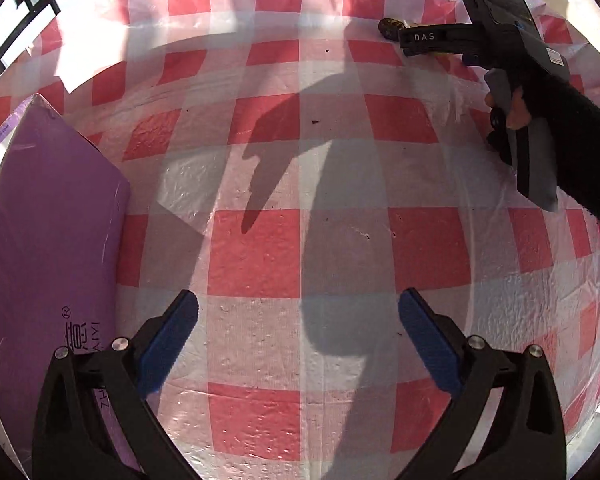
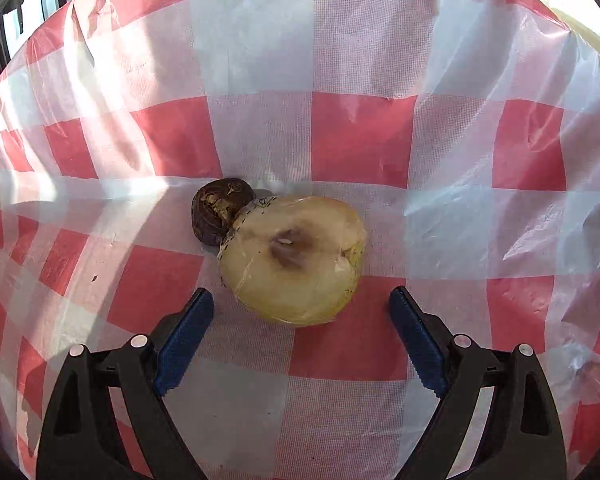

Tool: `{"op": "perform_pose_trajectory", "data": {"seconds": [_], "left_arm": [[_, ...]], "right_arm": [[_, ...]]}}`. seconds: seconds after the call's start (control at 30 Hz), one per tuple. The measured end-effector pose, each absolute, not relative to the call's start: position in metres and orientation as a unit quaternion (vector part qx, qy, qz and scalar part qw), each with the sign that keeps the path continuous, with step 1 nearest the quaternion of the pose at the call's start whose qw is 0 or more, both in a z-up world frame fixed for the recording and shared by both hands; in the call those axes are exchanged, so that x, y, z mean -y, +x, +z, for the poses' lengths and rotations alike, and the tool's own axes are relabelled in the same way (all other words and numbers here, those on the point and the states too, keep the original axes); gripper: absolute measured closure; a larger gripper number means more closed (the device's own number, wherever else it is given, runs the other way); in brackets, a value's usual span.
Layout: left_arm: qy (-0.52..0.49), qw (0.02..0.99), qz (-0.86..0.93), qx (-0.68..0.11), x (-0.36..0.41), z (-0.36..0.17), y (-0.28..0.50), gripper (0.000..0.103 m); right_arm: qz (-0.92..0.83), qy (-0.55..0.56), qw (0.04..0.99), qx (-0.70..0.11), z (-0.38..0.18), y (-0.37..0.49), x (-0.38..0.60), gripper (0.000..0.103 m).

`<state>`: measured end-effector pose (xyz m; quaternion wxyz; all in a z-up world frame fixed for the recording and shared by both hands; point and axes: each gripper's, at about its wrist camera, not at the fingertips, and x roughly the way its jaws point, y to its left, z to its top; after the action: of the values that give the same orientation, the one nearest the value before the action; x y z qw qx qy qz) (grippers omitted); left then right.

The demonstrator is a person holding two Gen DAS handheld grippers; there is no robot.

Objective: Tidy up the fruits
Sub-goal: 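Grasp the small dark fruit with left gripper while right grasps the wrapped half pear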

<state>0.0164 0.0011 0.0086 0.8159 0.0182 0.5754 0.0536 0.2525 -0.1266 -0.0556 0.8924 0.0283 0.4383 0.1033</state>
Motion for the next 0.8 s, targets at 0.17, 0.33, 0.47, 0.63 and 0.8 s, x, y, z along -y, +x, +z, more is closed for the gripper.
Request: {"op": "perform_pose_trajectory", "data": {"seconds": [0.17, 0.33, 0.47, 0.63, 0.8], "left_arm": [[0.025, 0.82, 0.067, -0.567, -0.002, 0.006, 0.044, 0.003], [0.021, 0.832, 0.06, -0.552, 0.007, 0.004, 0.101, 0.003], [0.026, 0.842, 0.042, -0.537, 0.024, -0.002, 0.159, 0.003], [0.05, 0.858, 0.026, -0.51, 0.054, -0.007, 0.232, 0.007], [0.06, 0.869, 0.015, -0.49, 0.077, -0.007, 0.292, 0.018]], "right_arm": [[0.127, 0.014, 0.898, -0.421, -0.052, 0.264, 0.123, 0.037], [0.128, 0.067, 0.901, -0.41, -0.054, 0.242, 0.158, 0.041], [0.087, 0.118, 0.907, -0.394, -0.057, 0.212, 0.202, 0.041], [0.063, 0.173, 0.902, -0.391, -0.066, 0.186, 0.24, 0.041], [0.065, 0.211, 0.892, -0.393, -0.071, 0.18, 0.257, 0.041]]}}
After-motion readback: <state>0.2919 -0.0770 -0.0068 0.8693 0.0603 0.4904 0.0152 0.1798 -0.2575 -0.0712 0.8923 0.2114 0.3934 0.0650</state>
